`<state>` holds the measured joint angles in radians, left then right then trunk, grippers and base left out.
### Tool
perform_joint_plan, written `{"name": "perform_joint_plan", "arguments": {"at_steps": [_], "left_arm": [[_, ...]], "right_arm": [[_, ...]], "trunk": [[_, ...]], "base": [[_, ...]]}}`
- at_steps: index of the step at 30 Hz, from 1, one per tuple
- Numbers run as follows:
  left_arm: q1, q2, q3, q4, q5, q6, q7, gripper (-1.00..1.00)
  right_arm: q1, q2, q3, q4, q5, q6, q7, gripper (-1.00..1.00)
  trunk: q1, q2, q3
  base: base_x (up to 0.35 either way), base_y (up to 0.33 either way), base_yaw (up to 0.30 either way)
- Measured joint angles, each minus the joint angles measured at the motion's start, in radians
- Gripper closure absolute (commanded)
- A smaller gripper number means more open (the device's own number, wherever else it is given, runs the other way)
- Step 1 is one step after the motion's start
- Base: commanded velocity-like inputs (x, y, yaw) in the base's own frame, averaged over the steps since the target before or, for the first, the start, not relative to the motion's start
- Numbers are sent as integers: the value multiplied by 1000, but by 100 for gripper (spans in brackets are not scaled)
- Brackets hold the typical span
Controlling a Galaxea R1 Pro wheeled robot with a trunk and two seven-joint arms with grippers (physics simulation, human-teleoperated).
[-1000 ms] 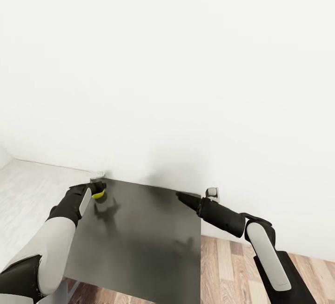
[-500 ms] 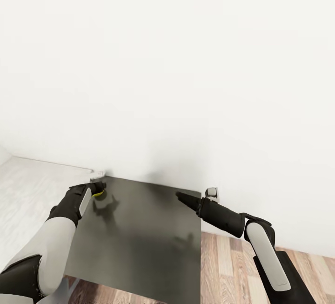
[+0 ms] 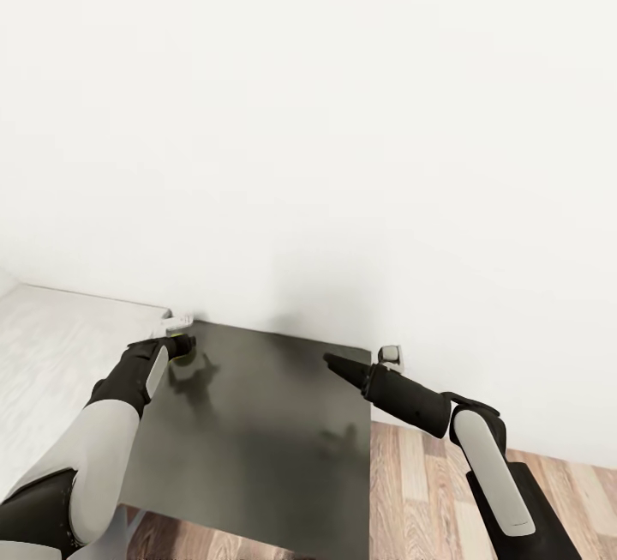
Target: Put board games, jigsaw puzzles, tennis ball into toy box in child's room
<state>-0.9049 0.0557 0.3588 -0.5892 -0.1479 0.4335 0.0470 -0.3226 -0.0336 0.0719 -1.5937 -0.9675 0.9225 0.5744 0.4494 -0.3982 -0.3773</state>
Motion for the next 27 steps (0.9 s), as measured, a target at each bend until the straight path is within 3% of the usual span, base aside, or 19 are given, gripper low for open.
{"name": "perform_joint_plan", "arguments": {"at_steps": [27], "left_arm": [[1,0,0,0,0,-1,0,-100]], "right_arm": [[0,1,0,0,0,0,1,-100]], "trunk": [[0,0,-13]], "base": [[18,0,0]]}}
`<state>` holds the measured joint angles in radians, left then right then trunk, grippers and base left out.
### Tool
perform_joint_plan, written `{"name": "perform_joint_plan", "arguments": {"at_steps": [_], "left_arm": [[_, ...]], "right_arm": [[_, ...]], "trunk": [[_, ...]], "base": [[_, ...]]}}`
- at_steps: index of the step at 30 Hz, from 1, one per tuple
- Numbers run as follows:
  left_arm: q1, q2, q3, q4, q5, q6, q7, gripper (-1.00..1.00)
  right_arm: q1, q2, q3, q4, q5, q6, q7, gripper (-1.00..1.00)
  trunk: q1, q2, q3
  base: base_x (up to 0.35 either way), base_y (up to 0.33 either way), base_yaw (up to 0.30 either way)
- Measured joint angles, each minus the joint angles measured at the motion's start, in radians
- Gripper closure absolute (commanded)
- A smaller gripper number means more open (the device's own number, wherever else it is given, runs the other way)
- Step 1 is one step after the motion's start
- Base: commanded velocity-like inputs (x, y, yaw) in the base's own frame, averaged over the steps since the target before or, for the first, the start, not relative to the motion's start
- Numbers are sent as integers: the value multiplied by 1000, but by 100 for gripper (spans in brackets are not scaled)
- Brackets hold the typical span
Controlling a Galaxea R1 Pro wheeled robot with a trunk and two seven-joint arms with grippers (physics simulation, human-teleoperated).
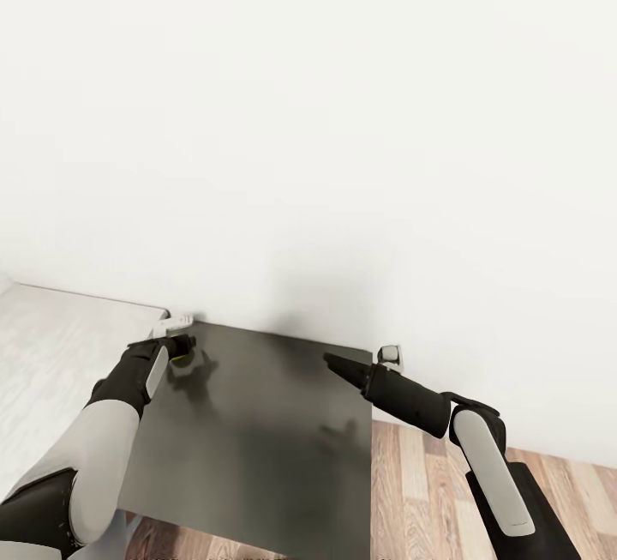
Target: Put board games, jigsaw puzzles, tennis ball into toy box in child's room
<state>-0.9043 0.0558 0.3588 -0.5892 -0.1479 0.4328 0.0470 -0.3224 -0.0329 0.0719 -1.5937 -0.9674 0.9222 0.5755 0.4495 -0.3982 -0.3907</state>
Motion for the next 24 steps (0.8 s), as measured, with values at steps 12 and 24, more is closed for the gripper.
{"name": "perform_joint_plan", "arguments": {"at_steps": [12,24], "left_arm": [[0,0,0,0,0,1,0,100],[0,-1,0,0,4,1,3,100]], "right_arm": [[0,-2,0,0,0,0,0,-100],[0,-1,0,0,0,0,0,-100]], "trunk": [[0,0,-4],[0,0,-4]], "base": [[0,0,0],[0,0,0]]}}
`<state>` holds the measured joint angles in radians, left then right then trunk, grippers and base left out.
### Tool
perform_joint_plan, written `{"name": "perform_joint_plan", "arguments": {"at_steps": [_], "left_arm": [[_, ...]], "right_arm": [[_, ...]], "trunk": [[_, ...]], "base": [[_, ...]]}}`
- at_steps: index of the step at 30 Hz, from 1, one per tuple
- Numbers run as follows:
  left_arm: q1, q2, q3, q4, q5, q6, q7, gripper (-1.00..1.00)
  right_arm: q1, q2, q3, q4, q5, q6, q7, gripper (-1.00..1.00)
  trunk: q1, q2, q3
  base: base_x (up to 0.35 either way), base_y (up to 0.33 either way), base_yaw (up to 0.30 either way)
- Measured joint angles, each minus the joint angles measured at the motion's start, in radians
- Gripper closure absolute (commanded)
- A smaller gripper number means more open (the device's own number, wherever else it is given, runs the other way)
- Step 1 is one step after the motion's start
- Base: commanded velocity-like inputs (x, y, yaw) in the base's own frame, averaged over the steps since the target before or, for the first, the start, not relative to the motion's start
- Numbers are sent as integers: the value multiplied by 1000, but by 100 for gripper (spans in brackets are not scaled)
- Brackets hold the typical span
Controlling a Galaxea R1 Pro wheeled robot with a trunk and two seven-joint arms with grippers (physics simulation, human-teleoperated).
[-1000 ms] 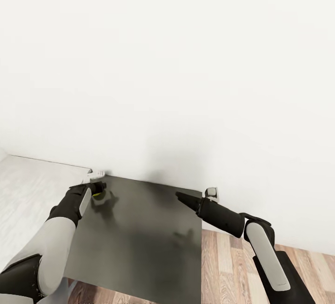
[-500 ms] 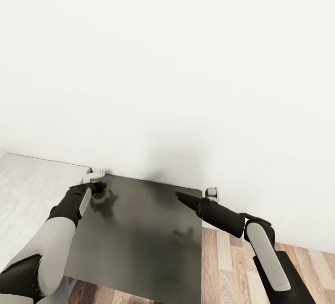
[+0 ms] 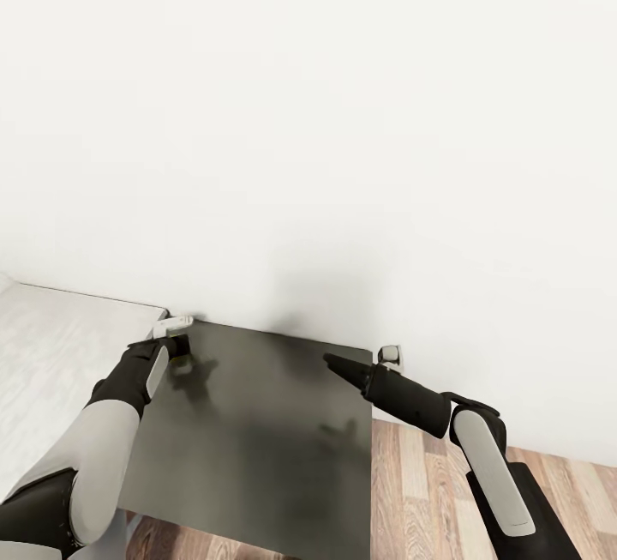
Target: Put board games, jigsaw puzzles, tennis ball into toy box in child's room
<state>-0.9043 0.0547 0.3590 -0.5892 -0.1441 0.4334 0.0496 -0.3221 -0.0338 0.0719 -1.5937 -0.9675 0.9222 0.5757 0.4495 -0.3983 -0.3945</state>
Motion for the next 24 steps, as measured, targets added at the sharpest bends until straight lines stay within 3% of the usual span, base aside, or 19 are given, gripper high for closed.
{"name": "perform_joint_plan", "arguments": {"at_steps": [12,24], "left_arm": [[0,1,0,0,0,0,-1,100],[0,1,0,0,1,3,-3,100]], "right_arm": [[0,1,0,0,0,0,1,-100],[1,1,0,0,0,0,1,-100]], "trunk": [[0,0,2],[0,0,19]], "base": [[0,0,0],[0,0,0]]}}
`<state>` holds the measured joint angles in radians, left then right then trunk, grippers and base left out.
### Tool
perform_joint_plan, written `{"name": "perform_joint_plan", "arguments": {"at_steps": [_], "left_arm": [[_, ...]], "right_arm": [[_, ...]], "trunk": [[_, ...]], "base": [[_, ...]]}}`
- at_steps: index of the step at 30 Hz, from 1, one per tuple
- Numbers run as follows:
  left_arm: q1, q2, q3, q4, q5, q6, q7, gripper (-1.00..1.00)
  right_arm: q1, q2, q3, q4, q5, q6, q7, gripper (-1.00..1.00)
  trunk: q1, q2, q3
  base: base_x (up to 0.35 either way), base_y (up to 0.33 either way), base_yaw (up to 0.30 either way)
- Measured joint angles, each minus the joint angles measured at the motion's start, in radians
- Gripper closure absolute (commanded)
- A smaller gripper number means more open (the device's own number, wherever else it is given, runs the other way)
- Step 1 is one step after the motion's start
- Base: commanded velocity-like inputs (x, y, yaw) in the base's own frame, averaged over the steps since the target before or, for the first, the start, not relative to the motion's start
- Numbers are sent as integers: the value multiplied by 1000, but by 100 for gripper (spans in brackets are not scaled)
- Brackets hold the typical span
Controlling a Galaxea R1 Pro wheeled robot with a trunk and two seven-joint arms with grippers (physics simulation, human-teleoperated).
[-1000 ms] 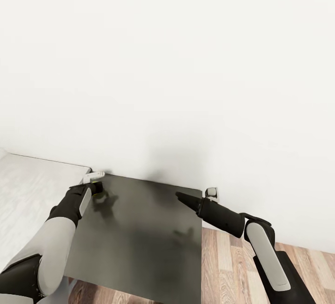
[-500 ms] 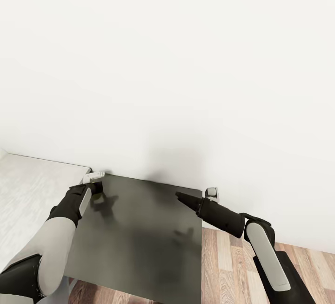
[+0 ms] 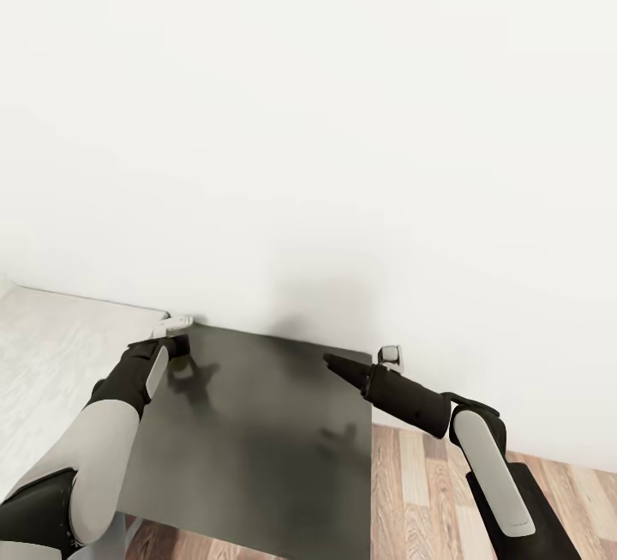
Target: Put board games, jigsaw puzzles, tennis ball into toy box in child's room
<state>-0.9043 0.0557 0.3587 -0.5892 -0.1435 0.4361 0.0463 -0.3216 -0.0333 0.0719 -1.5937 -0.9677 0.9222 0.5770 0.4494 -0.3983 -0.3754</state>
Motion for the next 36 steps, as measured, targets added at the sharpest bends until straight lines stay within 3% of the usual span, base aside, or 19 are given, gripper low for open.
{"name": "perform_joint_plan", "arguments": {"at_steps": [11,15,19,24,29,33,36], "left_arm": [[0,2,4,0,-1,14,-45,100],[0,6,6,-3,2,45,-108,100],[0,12,6,-5,3,80,-216,100],[0,24,8,-11,3,134,-310,100],[0,73,7,-12,3,201,-439,100],[1,129,5,-13,4,283,-616,100],[2,149,5,-13,2,323,-752,100]], "right_arm": [[0,0,-1,0,2,-2,-3,-100],[0,1,-5,0,38,-3,-3,-100],[0,4,-10,0,85,-3,-4,-100],[0,3,-14,1,98,-4,-5,-100],[0,1,-15,2,101,-5,-6,-100],[0,-3,-20,3,130,-5,-6,-100],[0,-5,-30,3,152,-5,-6,-100]], "trunk": [[0,0,18],[0,0,25],[0,0,31],[0,0,40],[0,0,48],[0,0,55],[0,0,60]], "base": [[0,0,0],[0,0,0],[0,0,0],[0,0,0],[0,0,0],[0,0,0],[0,0,0]]}}
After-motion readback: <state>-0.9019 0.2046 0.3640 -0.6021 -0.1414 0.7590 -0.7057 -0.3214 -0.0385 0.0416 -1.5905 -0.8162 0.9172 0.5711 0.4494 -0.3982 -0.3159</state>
